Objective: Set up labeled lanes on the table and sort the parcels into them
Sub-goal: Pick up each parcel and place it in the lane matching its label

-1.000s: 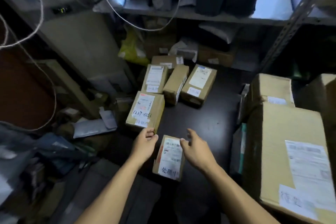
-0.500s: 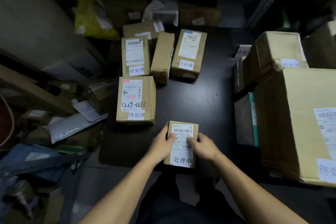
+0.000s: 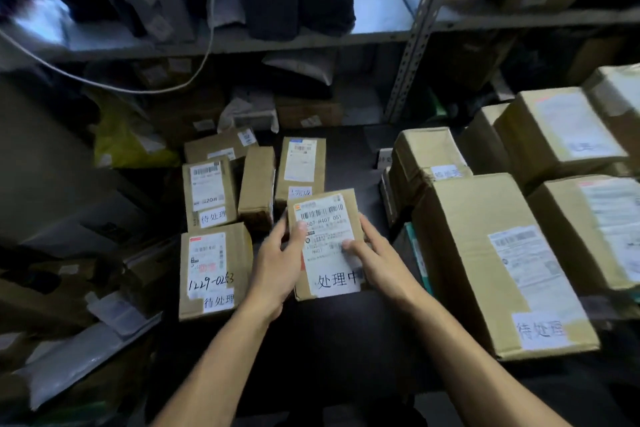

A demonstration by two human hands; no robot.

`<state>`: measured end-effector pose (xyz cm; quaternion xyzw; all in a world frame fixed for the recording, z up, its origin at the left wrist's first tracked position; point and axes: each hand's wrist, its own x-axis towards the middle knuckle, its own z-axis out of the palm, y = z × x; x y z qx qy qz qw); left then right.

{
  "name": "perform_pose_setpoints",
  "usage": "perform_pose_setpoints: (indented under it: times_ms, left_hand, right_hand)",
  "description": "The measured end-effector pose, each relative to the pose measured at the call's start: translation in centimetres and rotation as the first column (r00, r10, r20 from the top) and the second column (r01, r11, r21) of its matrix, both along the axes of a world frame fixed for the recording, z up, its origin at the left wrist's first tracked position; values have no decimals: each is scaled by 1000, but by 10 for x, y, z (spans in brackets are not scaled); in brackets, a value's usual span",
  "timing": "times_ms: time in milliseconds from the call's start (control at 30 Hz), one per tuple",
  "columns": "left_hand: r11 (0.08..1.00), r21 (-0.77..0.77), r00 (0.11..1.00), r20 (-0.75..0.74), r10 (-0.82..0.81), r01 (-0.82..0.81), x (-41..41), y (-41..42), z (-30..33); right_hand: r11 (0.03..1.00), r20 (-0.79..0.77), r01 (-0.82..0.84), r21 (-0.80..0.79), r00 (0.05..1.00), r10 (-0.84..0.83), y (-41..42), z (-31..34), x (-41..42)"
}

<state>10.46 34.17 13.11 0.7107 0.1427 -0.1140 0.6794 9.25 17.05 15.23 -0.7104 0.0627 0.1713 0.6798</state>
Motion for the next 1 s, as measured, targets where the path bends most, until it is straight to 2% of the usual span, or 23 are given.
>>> perform_pose_setpoints:
  times_ms: [100, 267, 400, 600, 800, 1000]
  left_hand:
    - [998, -18, 996, 67, -57, 59, 15, -12, 36]
    - [949, -151, 954, 164, -253, 277, 24, -47, 90]
    - [907, -191, 923, 165, -348, 376, 24, -84, 114]
    - [909, -200, 929, 145, -341, 365, 16, -177, 132]
    - [908, -240, 939, 114, -324, 343, 12, -270, 136]
    - [948, -175, 963, 97, -254, 267, 25, -334, 142]
  right_hand:
    - [993, 45, 15, 113, 999, -21, -15, 33, 3]
    - [983, 167, 100, 151, 978, -125, -61, 75, 7]
    - [974, 164, 142, 178, 971, -172, -112, 93, 5]
    - [969, 115, 170, 178, 975, -192, -206, 106, -4]
    - [936, 49, 318, 153, 943, -328, -294, 108, -13]
    - [933, 63, 352, 76, 932, -357, -352, 124, 13]
